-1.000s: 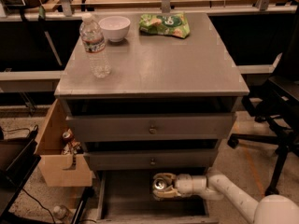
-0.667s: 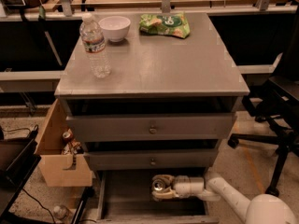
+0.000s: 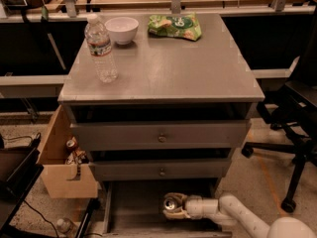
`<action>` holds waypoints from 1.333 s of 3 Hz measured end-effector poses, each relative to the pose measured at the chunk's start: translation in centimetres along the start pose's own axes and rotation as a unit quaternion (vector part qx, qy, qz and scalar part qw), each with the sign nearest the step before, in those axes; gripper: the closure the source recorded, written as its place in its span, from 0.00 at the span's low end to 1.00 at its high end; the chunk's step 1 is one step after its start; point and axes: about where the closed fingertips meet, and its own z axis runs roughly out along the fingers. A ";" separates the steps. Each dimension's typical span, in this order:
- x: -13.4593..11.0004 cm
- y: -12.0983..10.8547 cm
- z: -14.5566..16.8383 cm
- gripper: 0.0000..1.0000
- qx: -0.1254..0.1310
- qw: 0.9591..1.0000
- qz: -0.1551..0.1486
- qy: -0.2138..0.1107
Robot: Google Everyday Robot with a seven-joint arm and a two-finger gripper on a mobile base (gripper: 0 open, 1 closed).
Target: Place 7up can into bottom drawer
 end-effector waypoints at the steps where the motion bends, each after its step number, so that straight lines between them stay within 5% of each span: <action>1: 1.6 -0.3 -0.1 1.00 0.026 1.000 0.001 0.006; 2: 2.4 -0.9 -0.2 1.00 0.054 0.998 0.010 0.009; 4: 3.0 -2.3 0.4 1.00 0.045 0.999 0.010 0.018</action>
Offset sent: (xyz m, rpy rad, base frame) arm 0.0144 -0.0134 -0.0337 -0.0388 0.0294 -0.1793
